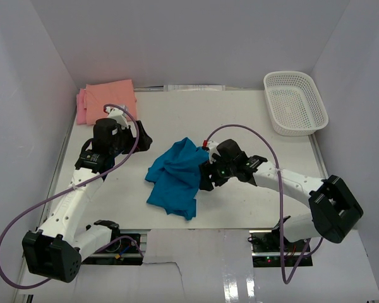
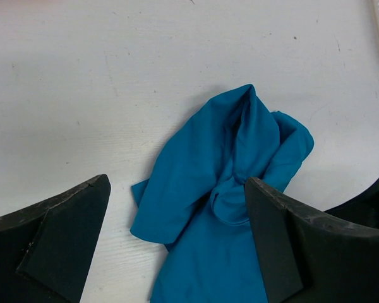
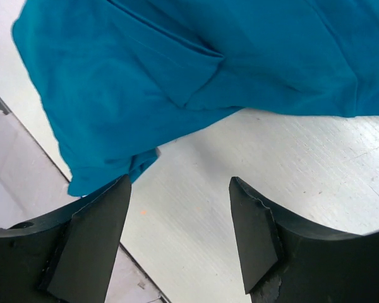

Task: Fold and stack the t-shirts
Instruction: Flatten out the tshirt

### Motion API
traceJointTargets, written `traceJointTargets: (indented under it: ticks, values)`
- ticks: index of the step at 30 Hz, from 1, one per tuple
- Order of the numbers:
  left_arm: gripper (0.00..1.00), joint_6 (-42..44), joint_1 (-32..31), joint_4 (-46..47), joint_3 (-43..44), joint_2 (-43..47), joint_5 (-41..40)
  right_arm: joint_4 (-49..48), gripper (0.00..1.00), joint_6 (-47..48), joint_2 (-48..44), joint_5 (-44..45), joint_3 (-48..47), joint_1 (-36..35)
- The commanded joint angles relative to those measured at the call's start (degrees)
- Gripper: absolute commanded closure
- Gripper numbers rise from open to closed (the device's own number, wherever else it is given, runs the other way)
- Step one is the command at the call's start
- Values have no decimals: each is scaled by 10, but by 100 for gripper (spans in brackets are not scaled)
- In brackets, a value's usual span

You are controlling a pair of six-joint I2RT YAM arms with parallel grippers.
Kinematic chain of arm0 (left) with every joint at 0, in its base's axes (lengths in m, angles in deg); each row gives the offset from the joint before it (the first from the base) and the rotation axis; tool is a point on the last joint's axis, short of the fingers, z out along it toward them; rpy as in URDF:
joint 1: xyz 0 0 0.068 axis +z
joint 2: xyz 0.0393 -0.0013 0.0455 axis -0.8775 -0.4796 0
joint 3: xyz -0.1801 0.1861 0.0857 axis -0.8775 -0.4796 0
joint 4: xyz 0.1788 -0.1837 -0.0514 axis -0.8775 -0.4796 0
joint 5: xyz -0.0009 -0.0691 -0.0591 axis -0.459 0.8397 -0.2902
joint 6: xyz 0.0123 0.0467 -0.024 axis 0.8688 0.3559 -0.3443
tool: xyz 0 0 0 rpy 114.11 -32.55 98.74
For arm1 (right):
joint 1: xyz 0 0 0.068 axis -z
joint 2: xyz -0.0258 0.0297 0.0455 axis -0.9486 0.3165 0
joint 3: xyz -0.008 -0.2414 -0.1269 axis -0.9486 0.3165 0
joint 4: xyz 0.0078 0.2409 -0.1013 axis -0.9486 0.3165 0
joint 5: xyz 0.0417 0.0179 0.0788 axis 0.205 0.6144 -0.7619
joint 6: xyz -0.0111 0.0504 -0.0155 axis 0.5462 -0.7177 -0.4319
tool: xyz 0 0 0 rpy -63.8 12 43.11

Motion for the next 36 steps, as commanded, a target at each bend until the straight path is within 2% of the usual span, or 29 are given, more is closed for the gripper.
traceJointTargets:
  ticks: [1, 14, 22, 29, 31, 32, 34, 35, 36]
  values:
    - [2, 6, 0, 10, -2, 6, 7, -77, 30, 6, 18, -4, 9, 0]
    - [2, 8, 0, 8, -5, 9, 1, -161, 40, 13, 134, -73, -44, 0]
    - [2, 11, 0, 6, -5, 9, -2, -165, 43, 20, 183, -83, -86, 1]
    - [2, 12, 0, 6, -6, 9, -2, -172, 43, 23, 185, -65, -94, 1]
    - [2, 11, 0, 6, -7, 9, -2, -173, 48, 23, 186, -73, -94, 1]
    - [2, 12, -1, 6, -5, 9, -3, -176, 57, 21, 187, -85, -94, 1]
    - [2, 12, 0, 6, -6, 7, -2, -182, 66, 13, 189, -99, -94, 1]
    - [2, 12, 0, 6, -5, 7, -2, -190, 77, 9, 187, -112, -94, 1]
    - [2, 12, -1, 6, -6, 7, -2, -192, 81, 5, 186, -118, -91, 1]
